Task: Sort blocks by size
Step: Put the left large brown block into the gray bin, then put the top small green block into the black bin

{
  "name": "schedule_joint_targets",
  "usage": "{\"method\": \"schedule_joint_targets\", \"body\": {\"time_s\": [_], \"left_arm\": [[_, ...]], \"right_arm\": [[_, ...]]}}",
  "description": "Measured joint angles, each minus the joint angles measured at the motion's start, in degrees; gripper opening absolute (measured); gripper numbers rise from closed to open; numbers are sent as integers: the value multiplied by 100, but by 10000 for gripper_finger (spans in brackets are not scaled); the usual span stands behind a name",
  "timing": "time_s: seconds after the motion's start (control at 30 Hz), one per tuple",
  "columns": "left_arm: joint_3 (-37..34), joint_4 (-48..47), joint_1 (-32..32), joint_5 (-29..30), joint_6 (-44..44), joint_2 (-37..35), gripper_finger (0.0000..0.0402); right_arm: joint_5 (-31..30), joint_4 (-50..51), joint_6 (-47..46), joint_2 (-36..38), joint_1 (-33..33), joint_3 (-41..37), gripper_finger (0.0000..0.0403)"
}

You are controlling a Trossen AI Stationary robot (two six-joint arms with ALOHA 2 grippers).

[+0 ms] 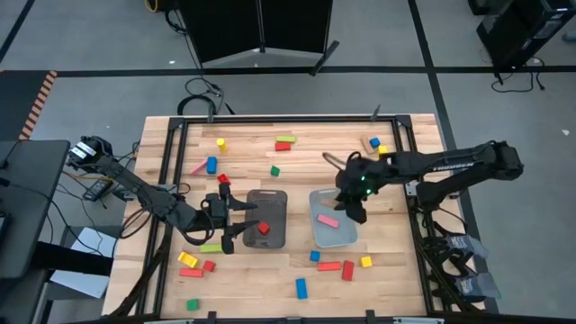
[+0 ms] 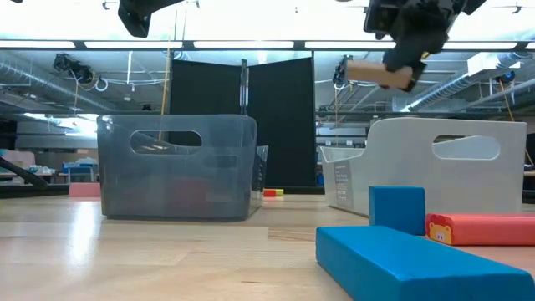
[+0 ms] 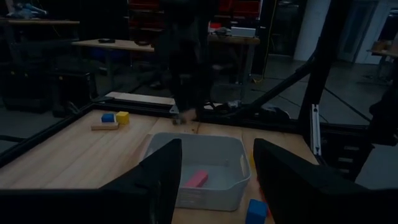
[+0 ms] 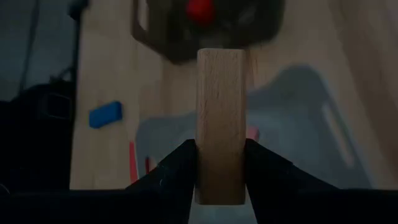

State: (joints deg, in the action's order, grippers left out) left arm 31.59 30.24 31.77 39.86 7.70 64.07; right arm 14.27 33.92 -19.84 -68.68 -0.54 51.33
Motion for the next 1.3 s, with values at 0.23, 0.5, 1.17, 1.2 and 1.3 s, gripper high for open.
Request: {"method": "schedule_joint_targets", "body": {"time_s": [0.23, 0.5, 1.17, 1.2, 1.3], "left_arm": [[0, -17, -35, 95, 28, 0, 207], [18, -496, -103, 1203, 668, 0, 207], [1679, -4710, -3931, -2577, 868, 990, 207], [1778, -4861, -4062, -2796, 581, 1092, 207], [2206, -5127, -4364, -3184, -214, 1450, 207]], "right_arm": [[-569, 317, -144, -548, -371, 0, 209], [-1245, -412, 485, 18, -399, 0, 274], [-2082, -1130, 783, 1274, -476, -505, 276], [-2080, -1161, 782, 1262, -476, -528, 276], [-2073, -1202, 781, 1258, -476, -600, 275]]}}
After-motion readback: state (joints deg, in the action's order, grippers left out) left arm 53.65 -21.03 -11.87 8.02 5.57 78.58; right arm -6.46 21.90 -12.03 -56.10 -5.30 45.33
